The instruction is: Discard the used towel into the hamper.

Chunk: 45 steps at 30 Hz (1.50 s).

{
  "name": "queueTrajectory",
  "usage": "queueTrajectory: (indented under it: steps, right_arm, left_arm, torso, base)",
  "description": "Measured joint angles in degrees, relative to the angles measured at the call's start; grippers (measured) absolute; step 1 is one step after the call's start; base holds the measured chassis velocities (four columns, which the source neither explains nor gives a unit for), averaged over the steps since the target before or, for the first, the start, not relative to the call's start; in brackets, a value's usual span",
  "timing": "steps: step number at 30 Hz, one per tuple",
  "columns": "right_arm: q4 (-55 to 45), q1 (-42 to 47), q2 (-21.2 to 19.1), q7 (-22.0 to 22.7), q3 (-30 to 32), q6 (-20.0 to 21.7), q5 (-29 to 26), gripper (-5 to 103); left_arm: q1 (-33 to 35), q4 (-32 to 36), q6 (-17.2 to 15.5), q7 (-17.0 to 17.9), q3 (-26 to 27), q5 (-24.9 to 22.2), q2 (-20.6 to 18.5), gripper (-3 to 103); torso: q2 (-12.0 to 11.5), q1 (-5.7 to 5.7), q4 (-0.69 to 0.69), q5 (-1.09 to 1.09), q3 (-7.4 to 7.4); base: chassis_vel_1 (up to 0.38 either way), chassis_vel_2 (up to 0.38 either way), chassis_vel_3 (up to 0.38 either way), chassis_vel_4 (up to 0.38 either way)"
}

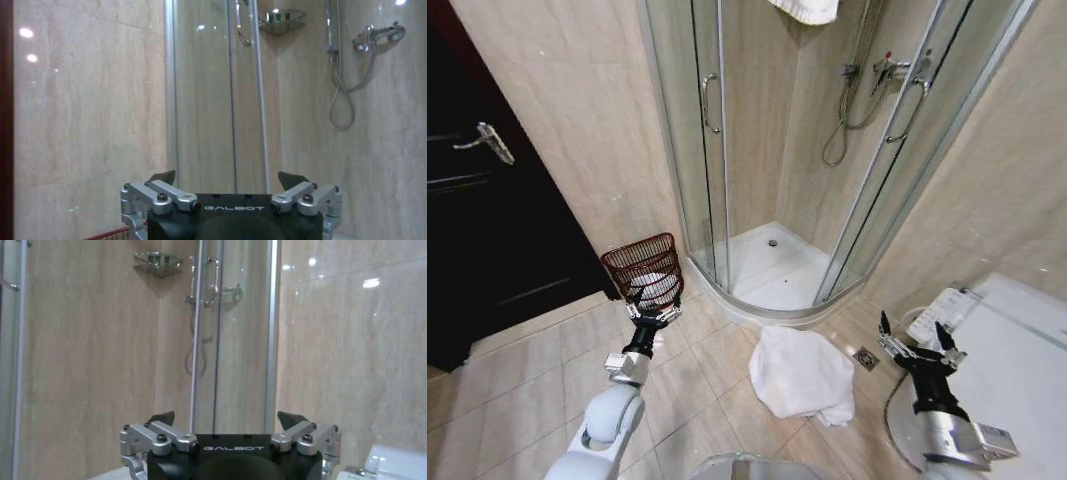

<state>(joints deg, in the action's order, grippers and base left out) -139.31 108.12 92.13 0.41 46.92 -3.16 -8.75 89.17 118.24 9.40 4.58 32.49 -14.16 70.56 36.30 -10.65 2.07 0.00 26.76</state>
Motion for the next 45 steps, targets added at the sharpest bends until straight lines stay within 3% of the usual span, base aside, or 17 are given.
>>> queueTrajectory:
  steps: [37, 45]
  right_arm:
    - [-0.5, -0.1, 0.0, 0.0, 0.1, 0.3, -0.1, 100]
    - [0.1, -1.9, 0.0, 0.0, -0.3, 2.0, 0.1, 100]
  left_arm:
    - [1.1, 0.9, 0.4, 0.1, 1.1, 0.8, 0.5, 100]
    - [0.6, 0.7, 0.1, 0.1, 1.6, -0.4, -0.9, 100]
  torso:
    - [5.3, -2.24, 0.01, 0.0, 3.06]
    - [6.5, -2.73, 0.01, 0.0, 3.78]
  base:
    - [0.0, 0.0, 0.0, 0.0]
    - [0.0, 0.0, 0.0, 0.0]
